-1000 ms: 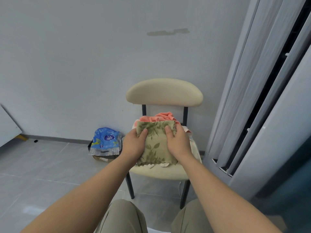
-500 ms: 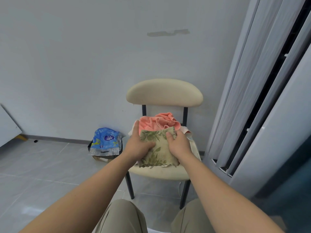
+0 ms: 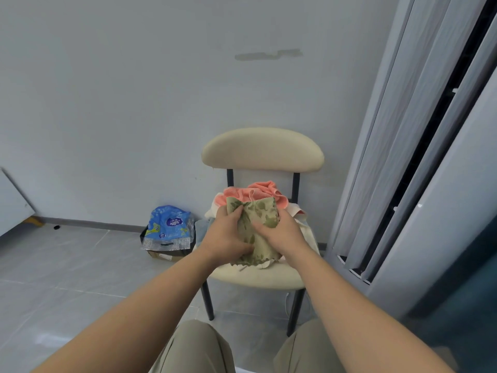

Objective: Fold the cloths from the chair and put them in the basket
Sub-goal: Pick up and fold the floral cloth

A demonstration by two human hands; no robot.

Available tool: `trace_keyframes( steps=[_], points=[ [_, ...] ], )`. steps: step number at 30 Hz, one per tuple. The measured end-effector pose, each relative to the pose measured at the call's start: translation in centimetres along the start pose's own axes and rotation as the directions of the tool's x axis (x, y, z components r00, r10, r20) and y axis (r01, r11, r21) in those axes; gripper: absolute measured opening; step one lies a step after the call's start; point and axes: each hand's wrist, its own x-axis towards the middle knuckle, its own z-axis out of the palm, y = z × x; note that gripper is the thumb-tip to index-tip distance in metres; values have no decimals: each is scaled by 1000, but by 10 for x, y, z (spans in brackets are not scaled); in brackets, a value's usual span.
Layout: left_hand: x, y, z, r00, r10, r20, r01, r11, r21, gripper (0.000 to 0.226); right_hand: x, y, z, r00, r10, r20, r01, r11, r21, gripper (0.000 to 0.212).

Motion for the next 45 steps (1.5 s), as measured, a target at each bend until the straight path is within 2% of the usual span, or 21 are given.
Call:
trace_keyframes(
  steps=[2,6,7,12,14,16,18,19,20,22,23,25,29,33,35,37,38,41,45],
  points=[
    [0,1,0,1000,16,-10,-17,1000,-17,104,-3,0,2,999,-39,14,39,999,-11,48],
    [0,1,2,997,19,-78,-33,984,-173,79,0,0,8,983,-166,-84,130,936,-328,49],
    [0,1,2,995,9,-103,-30,978,-204,76,1,0,8,982,-165,-95,122,929,-349,49],
    [-1,-4,-2,994,9,-111,-37,968,-247,79,2,2,-4,988,43,-149,-52,997,-59,41],
    [-2,-7,-3,994,23,-106,-54,953,-299,86,2,2,-8,994,43,-100,-43,999,-6,38],
    [-3,-6,-8,997,-25,-78,-13,891,-454,91,1,0,-13,999,33,15,-33,999,36,39],
    [-3,-3,-17,990,-137,17,115,756,-645,87,2,-3,-20,990,14,141,-18,999,26,49],
    [-1,-3,-25,976,-184,114,211,692,-691,75,3,-4,-24,981,12,195,-16,1000,17,54],
    [1,-3,-33,948,-189,254,315,646,-696,60,5,-5,-28,969,16,246,-21,1000,19,59],
    [2,-5,-46,841,-130,526,481,625,-614,55,6,-9,-33,941,37,338,-52,998,37,67],
    [3,-5,-49,783,-110,612,534,624,-571,56,5,-12,-35,924,54,378,-80,995,54,68],
    [4,-4,-51,726,-104,680,583,619,-527,52,4,-20,-35,897,95,433,-155,982,105,69],
    [5,-1,-46,717,-182,673,642,549,-535,37,1,-20,-36,866,191,463,-359,881,308,57],
    [6,-8,-44,737,-193,648,646,485,-590,38,-4,4,-37,749,310,585,-638,574,513,47],
    [6,-10,-43,750,-192,633,646,419,-638,38,-8,16,-36,684,347,642,-720,468,513,68],
    [8,-12,-41,763,-201,614,639,372,-673,36,-13,22,-32,643,387,661,-758,447,475,89],
    [8,-13,-40,770,-209,603,633,365,-682,37,-14,22,-30,635,406,657,-764,453,459,92],
    [9,-14,-38,783,-208,587,619,350,-703,36,-13,15,-25,644,431,632,-758,471,451,81],
    [8,-12,-42,796,-193,573,601,353,-717,32,-5,-1,-23,679,470,563,-728,531,435,54]
  ],
)
